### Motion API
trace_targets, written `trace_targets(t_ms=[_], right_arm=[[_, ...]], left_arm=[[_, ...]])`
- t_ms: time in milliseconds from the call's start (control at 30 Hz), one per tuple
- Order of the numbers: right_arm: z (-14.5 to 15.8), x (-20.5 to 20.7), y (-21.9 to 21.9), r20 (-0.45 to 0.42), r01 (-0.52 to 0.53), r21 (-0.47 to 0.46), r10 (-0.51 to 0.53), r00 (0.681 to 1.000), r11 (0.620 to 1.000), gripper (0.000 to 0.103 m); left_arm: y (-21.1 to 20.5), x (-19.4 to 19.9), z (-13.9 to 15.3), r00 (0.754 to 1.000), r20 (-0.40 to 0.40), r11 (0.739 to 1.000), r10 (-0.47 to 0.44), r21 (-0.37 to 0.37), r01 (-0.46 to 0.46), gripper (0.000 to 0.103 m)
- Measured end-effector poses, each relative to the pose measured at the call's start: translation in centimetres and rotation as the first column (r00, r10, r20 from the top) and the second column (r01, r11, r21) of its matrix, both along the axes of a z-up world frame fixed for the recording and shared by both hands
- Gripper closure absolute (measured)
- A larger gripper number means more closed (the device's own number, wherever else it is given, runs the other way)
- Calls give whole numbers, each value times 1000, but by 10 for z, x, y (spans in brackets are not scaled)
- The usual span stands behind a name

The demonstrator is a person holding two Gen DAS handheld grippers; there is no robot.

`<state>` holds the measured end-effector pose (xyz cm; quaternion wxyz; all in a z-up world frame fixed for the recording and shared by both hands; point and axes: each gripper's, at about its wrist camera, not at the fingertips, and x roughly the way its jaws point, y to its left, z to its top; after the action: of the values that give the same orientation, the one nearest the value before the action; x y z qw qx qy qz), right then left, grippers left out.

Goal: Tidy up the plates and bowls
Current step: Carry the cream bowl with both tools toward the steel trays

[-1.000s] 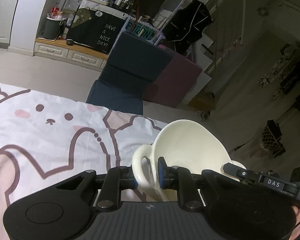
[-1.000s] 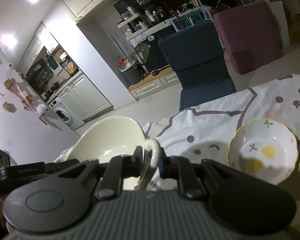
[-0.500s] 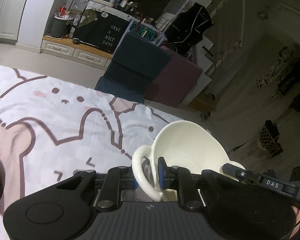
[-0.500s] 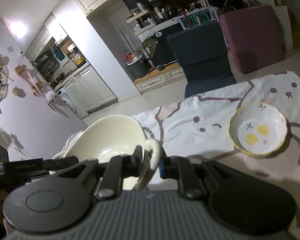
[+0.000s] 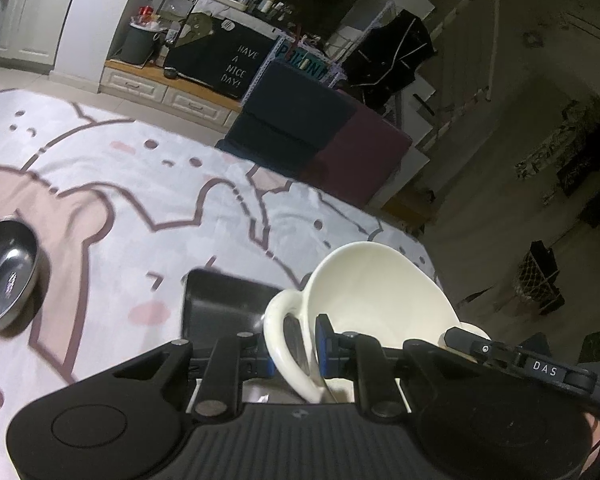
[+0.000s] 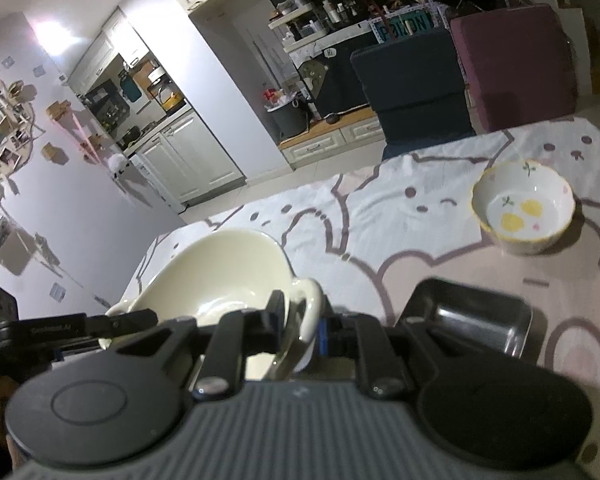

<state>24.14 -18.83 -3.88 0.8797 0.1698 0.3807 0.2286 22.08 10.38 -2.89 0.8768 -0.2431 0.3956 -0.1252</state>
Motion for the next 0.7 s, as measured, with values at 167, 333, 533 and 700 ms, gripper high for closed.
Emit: trace_targets(t_ms=[167, 333, 533, 700], right_arm=[[-12, -19, 13, -25, -21, -14, 21, 999, 1000, 84], [-24, -35, 27, -56, -46, -34, 44, 997, 998, 83], [-39, -53, 45, -84, -71, -58, 66, 994, 996, 83], [-49, -62, 52, -107, -84, -62, 77, 991, 995, 83]], left_arm=[[14, -24, -16, 999, -33, 1000, 11, 1, -11, 83], [28, -45, -35, 998, -56, 1000, 22, -10, -23, 83], [43, -60, -52, 996, -81, 999, 33, -24, -35, 83], [48, -66, -63, 994, -105, 999, 27, -27, -30, 83]])
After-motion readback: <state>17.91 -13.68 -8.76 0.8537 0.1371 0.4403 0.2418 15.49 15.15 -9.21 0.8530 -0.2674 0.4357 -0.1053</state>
